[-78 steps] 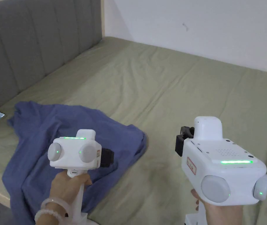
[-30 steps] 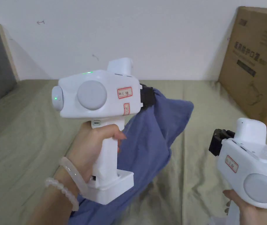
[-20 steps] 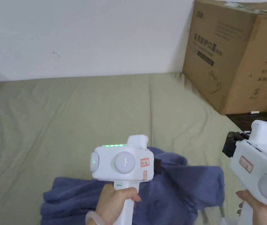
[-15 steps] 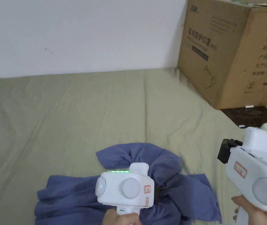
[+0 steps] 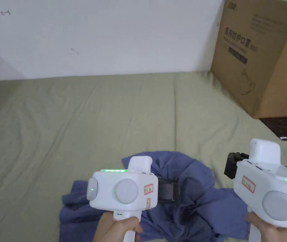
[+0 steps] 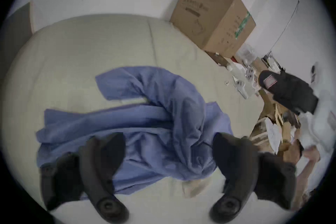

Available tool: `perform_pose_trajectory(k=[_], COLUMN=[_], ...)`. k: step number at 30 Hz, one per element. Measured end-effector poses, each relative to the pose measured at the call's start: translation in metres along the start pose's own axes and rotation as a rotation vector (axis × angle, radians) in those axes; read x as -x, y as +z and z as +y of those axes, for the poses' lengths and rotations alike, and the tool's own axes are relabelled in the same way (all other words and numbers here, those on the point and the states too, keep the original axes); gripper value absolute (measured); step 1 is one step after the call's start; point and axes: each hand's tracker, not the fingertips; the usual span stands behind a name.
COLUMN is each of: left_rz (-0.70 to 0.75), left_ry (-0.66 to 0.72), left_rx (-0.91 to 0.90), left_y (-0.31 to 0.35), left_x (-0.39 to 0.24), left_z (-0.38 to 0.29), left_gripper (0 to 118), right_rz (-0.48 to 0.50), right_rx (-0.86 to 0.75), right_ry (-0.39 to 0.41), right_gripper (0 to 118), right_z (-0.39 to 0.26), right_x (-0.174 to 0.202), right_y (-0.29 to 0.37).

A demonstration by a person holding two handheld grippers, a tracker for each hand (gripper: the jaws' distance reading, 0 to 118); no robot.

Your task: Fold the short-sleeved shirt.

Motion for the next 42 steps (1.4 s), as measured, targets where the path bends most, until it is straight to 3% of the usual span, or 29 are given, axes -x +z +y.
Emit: perform_pose_trajectory(k=[1,3,4,6,9,12,13,14,15,16,17,18,21,24,26,27,30,36,37,38,39,40,41,42], left_rz=[0.013,0.093,0.148,0.213,0.198,0.288,0.322,0.34,0.342,0.332,0.331,0.326,0.316,0.289,0.394,0.403,0.491,0.5,0.462,0.433,0.403,0.41,0.413,0.42], left_ry=[-0.006,-0.007,-0.006,0.022,0.135,0.154,0.168,0.184,0.211,0.227,0.237,0.251,0.279,0.326,0.268,0.281,0.269,0.253,0.28,0.301,0.329,0.328,0.32,0.31], left_rx=[-0.007,-0.028,-0.022,0.003,0.011,-0.001,0.004,0.017,0.028,0.039,0.065,0.097,0.108,0.188,0.189,0.184,0.146,0.134,0.113,0.085,0.065,0.073,0.07,0.073], left_y=[0.014,0.032,0.036,0.05,0.073,0.094,0.099,0.103,0.104,0.102,0.099,0.095,0.08,0.054,0.043,0.042,0.044,0.056,0.063,0.069,0.075,0.079,0.081,0.084], left_x=[0.009,0.028,0.038,0.061,0.097,0.121,0.128,0.134,0.14,0.145,0.149,0.149,0.152,0.156,0.152,0.15,0.141,0.125,0.123,0.121,0.119,0.117,0.114,0.111], left_z=[-0.002,-0.013,-0.025,-0.049,-0.079,-0.093,-0.095,-0.097,-0.099,-0.102,-0.104,-0.105,-0.114,-0.121,-0.123,-0.122,-0.121,-0.114,-0.111,-0.109,-0.107,-0.106,-0.106,-0.105], left_gripper=[26,4,1,1,0,0,5,19,41,74,89,92,90,77,68,58,5,4,4,4,4,4,4,4], right_rz=[0.011,0.034,0.047,0.073,0.081,0.108,0.117,0.124,0.127,0.131,0.137,0.144,0.152,0.148,0.144,0.14,0.125,0.149,0.169,0.164,0.147,0.142,0.138,0.138], right_rx=[0.002,0.009,0.018,0.039,0.071,0.091,0.094,0.093,0.091,0.09,0.093,0.098,0.107,0.124,0.134,0.139,0.158,0.187,0.225,0.269,0.289,0.267,0.269,0.275], right_ry=[0.014,0.046,0.06,0.076,0.085,0.072,0.07,0.072,0.08,0.089,0.096,0.101,0.12,0.14,0.145,0.144,0.127,0.15,0.148,0.146,0.157,0.16,0.164,0.164], right_gripper=[0,0,0,0,0,0,0,0,0,0,0,0,0,0,0,0,0,0,5,24,50,86,94,94], right_z=[-0.001,-0.004,-0.007,-0.015,-0.025,-0.029,-0.029,-0.029,-0.029,-0.029,-0.029,-0.029,-0.032,-0.037,-0.04,-0.041,-0.044,-0.028,-0.021,-0.014,-0.004,0.003,0.011,0.021], right_x=[0.006,0.017,0.022,0.032,0.045,0.055,0.059,0.063,0.067,0.07,0.073,0.076,0.081,0.082,0.079,0.077,0.07,0.058,0.055,0.053,0.05,0.046,0.043,0.04], right_y=[0.0,-0.001,-0.002,-0.005,-0.011,-0.015,-0.015,-0.016,-0.016,-0.017,-0.018,-0.019,-0.019,-0.021,-0.022,-0.023,-0.028,-0.051,-0.063,-0.073,-0.088,-0.104,-0.12,-0.136])
